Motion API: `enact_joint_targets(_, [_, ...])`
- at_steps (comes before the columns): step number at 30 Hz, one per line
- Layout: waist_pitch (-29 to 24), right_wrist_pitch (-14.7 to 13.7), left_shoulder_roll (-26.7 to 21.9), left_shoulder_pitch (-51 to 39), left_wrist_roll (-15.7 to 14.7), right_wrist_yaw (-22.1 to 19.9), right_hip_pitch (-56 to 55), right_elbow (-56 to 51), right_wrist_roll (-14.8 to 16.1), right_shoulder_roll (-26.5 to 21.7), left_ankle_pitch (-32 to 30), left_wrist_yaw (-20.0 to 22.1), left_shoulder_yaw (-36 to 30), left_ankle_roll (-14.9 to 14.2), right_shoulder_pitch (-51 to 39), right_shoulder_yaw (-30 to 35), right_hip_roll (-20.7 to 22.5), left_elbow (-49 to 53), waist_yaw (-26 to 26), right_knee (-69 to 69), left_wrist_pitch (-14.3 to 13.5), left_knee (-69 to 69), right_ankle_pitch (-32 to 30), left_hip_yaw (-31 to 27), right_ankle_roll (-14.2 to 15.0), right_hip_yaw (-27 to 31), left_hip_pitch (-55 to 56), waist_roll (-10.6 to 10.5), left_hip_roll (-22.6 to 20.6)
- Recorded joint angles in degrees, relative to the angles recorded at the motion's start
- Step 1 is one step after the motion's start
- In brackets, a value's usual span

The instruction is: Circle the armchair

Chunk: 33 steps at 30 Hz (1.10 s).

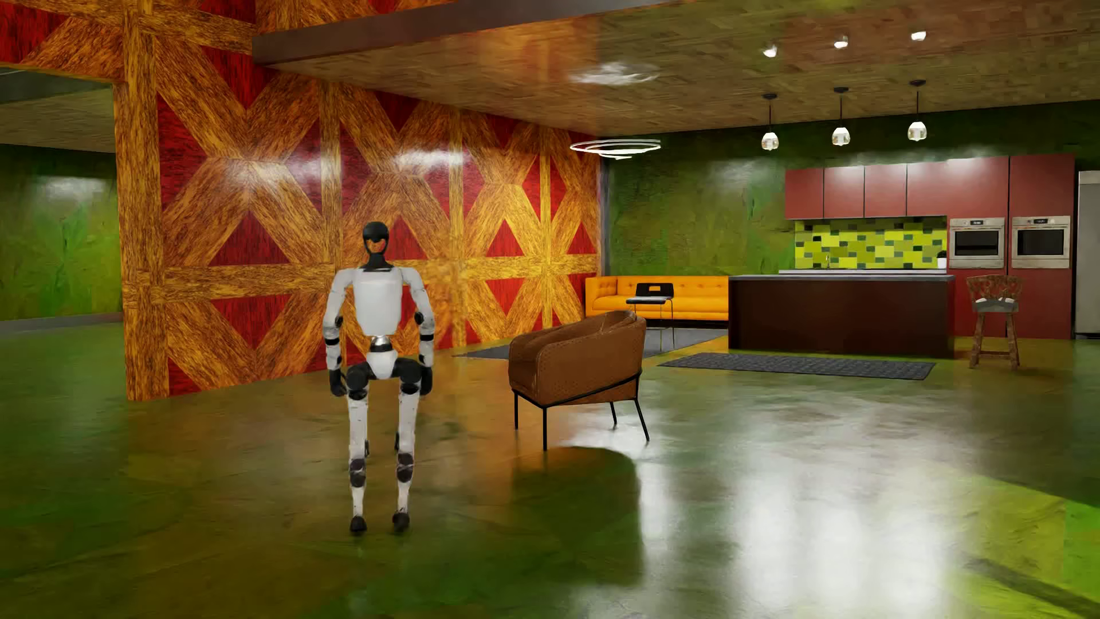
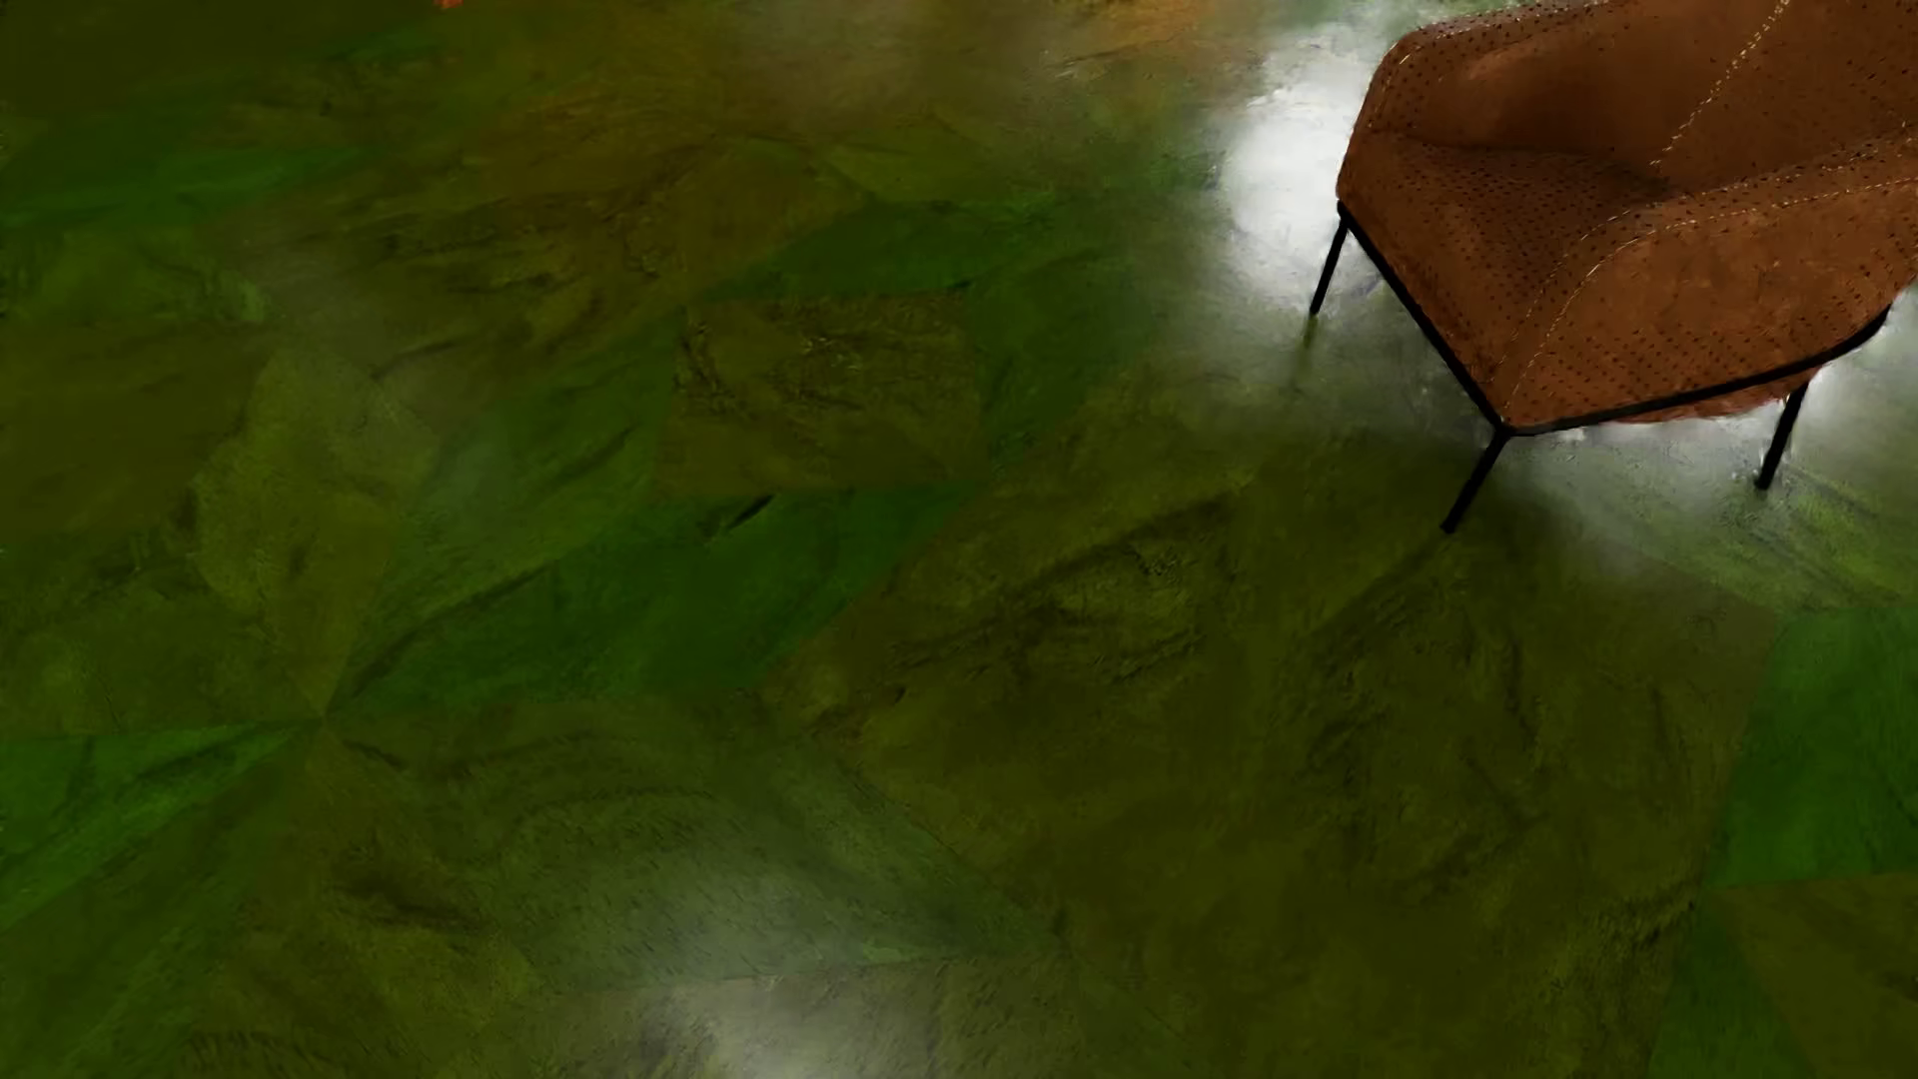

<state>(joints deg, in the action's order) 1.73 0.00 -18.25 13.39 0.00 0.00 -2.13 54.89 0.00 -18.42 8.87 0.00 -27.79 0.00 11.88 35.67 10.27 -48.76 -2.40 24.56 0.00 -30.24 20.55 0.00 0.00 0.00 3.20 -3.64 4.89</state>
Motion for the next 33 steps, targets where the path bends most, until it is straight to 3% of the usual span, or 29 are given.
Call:
enact_joint_targets(9, [-0.64,0.00,0.98,-2.33,0.00,0.00,-2.70,-5.06,0.00,1.20,3.22,0.00,1.46,0.00,-2.24,-2.15,0.66,1.35,1.92,0.37,0.00,0.96,-6.61,0.00,0.00,0.00,-0.69,-0.34,-0.35])
enact_joint_targets(10, [-0.78,0.00,0.84,-1.62,0.00,0.00,-2.68,-5.57,0.00,1.02,4.32,0.00,1.11,0.00,-2.01,-0.08,1.31,1.12,0.38,0.56,0.00,-0.14,-7.43,0.00,0.00,0.00,-0.08,-0.49,-0.20])
enact_joint_targets(13, [-3.74,0.00,0.47,0.41,0.00,0.00,1.38,-4.76,0.00,0.10,6.41,0.00,1.65,0.00,-2.47,2.34,2.47,-0.18,-0.70,0.51,0.00,-13.93,-4.90,0.00,0.00,0.00,7.51,-1.09,0.69])
enact_joint_targets(14, [-4.99,0.00,0.64,0.76,0.00,0.00,2.79,-9.51,0.00,-1.81,7.03,0.00,0.97,0.00,-1.68,1.48,2.34,-0.15,-1.25,0.44,0.00,-19.55,-3.87,0.00,0.00,0.00,10.86,-1.23,0.14])
enact_joint_targets(15, [-4.74,0.00,0.60,1.80,0.00,0.00,3.82,-9.34,0.00,-2.40,7.38,0.00,0.61,0.00,-2.35,2.78,1.24,-0.43,-3.79,0.12,0.00,-23.76,-2.53,0.00,0.00,0.00,13.96,-0.57,0.19])
enact_joint_targets(18, [-5.53,0.00,-0.68,3.73,0.00,0.00,6.76,-7.50,0.00,-1.34,4.07,0.00,0.07,0.00,-5.59,0.61,-0.81,-1.74,-9.11,-0.97,0.00,-19.16,0.95,0.00,0.00,0.00,22.15,1.72,0.26])
enact_joint_targets(21, [-6.96,0.00,-0.76,4.93,0.00,0.00,14.65,-7.74,0.00,-1.32,-1.61,0.00,0.42,0.00,-7.86,0.14,-1.03,-5.78,-10.16,-1.94,0.00,-11.83,7.75,0.00,0.00,0.00,27.47,1.58,1.16])
enact_joint_targets(23, [-7.57,0.00,-0.75,5.24,0.00,0.00,19.03,-6.37,0.00,-1.31,-2.16,0.00,1.02,0.00,-9.26,0.28,-1.32,-8.03,-11.43,-2.19,0.00,-8.18,9.66,0.00,0.00,0.00,29.50,1.68,0.95])
enact_joint_targets(24, [-7.33,0.00,-0.93,5.06,0.00,0.00,20.90,-4.90,0.00,-1.14,-1.40,0.00,0.75,0.00,-9.71,1.06,-1.02,-8.49,-13.42,-3.31,0.00,-9.77,8.71,0.00,0.00,0.00,30.16,1.67,2.76])
enact_joint_targets(25, [-6.81,0.00,-0.97,5.08,0.00,0.00,22.17,-7.27,0.00,-2.49,-1.60,0.00,0.11,0.00,-8.76,4.31,-2.43,-9.01,-14.28,-2.88,0.00,-11.38,7.62,0.00,0.00,0.00,31.03,2.22,1.16])
enact_joint_targets(26, [-5.91,0.00,-0.66,5.18,0.00,0.00,21.25,-4.35,0.00,-0.77,0.18,0.00,0.55,0.00,-7.75,0.28,-4.07,-9.68,-15.99,-1.26,0.00,-15.95,4.78,0.00,0.00,0.00,33.21,2.91,0.57])
enact_joint_targets(27, [-6.02,0.00,-1.70,5.99,0.00,0.00,22.24,-3.40,0.00,-0.80,2.11,0.00,0.18,0.00,-7.19,4.49,-5.21,-8.41,-16.57,1.26,0.00,-19.07,0.09,0.00,0.00,0.00,31.58,4.13,-0.13])
enact_joint_targets(29, [-4.11,0.00,-0.73,4.90,0.00,0.00,15.81,-3.00,0.00,-1.24,6.66,0.00,-1.16,0.00,-3.67,5.12,-5.97,-10.56,-15.35,16.12,0.00,-21.84,-20.03,0.00,0.00,0.00,28.23,3.23,-0.55])
enact_joint_targets(30, [-6.35,0.00,-0.85,4.28,0.00,0.00,10.73,-2.55,0.00,-0.62,8.78,0.00,0.26,0.00,-3.18,5.68,-7.94,-9.27,-14.83,28.79,0.00,-21.23,-26.62,0.00,0.00,0.00,23.46,3.80,-2.79])
enact_joint_targets(31, [-7.38,0.00,0.03,3.58,0.00,0.00,4.08,-4.03,0.00,-0.99,10.37,0.00,0.54,0.00,-1.64,4.04,-8.52,-7.83,-10.48,41.79,0.00,-19.98,-26.53,0.00,0.00,0.00,20.17,4.02,-5.17])
enact_joint_targets(33, [-7.88,0.00,-0.52,2.41,0.00,0.00,-7.49,-2.43,0.00,-1.09,11.62,0.00,-0.23,0.00,0.21,4.96,-6.21,-4.96,-4.73,52.87,0.00,-14.57,-24.19,0.00,0.00,0.00,10.04,1.76,-4.37])
